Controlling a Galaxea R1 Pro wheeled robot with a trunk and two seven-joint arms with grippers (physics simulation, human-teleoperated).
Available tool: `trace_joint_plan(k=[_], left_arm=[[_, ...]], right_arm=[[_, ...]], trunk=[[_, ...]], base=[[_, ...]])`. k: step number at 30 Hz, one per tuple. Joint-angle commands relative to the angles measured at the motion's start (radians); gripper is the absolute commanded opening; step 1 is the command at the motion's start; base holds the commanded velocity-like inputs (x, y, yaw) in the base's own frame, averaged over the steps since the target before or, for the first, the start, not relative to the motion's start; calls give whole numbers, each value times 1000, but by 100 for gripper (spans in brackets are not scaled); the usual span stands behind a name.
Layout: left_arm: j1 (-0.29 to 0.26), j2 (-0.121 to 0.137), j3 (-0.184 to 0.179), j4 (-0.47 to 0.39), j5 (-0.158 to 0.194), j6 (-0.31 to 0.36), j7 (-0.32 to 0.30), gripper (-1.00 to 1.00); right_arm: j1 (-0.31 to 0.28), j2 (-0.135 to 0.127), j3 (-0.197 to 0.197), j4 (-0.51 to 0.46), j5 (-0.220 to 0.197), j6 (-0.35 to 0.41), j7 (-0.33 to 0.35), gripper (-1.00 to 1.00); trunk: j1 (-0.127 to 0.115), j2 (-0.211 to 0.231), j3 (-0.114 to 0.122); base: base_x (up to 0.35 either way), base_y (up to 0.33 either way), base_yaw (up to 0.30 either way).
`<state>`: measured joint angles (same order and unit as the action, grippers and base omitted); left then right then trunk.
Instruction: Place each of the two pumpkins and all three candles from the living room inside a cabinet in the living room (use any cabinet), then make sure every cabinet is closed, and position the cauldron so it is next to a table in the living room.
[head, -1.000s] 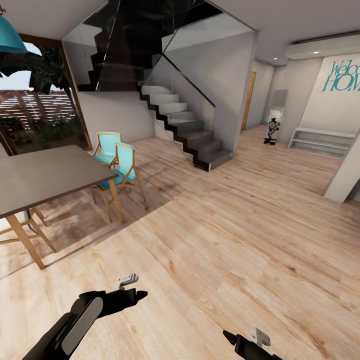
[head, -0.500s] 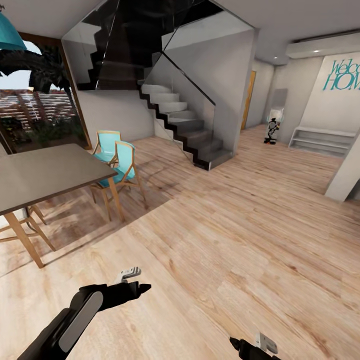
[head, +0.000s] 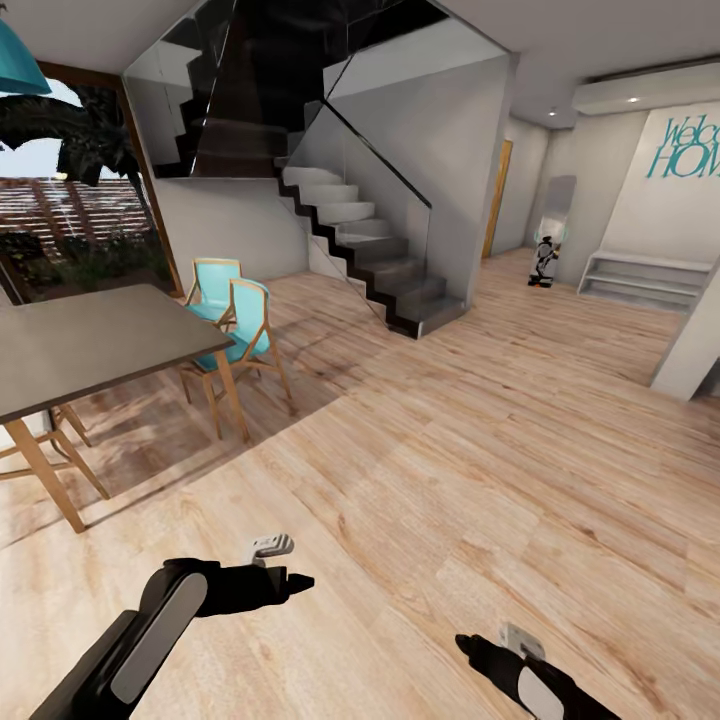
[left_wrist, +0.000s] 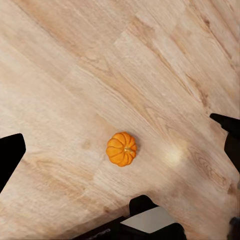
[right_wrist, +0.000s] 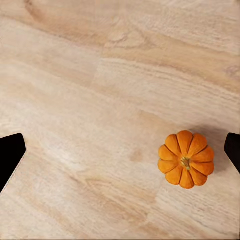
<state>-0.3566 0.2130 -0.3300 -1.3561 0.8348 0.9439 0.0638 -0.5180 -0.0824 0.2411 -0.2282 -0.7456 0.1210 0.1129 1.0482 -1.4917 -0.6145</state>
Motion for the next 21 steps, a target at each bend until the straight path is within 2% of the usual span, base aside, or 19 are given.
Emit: trace_joint_plan(k=[1, 13, 15, 21], left_arm=[[-1, 0, -2, -1, 9, 3, 7, 100], [-1, 0, 0, -2, 22, 6, 5, 100], [-1, 1, 0, -3, 45, 6, 6, 100], [-1, 12, 0, -3, 144, 7, 7, 100]], right_arm=[[0, -1, 3, -4, -6, 2, 2, 100], [0, -6, 3, -2, -4, -2, -1, 100], [0, -6, 3, 1, -4, -13, -1, 100], [0, -6, 4, 19, -4, -41, -4, 100]], trunk=[[4, -8, -4], [50, -92, -42], [58, -106, -48], [81, -148, -67]], base=[[0, 0, 0], [0, 0, 0], [0, 0, 0], [0, 0, 0]])
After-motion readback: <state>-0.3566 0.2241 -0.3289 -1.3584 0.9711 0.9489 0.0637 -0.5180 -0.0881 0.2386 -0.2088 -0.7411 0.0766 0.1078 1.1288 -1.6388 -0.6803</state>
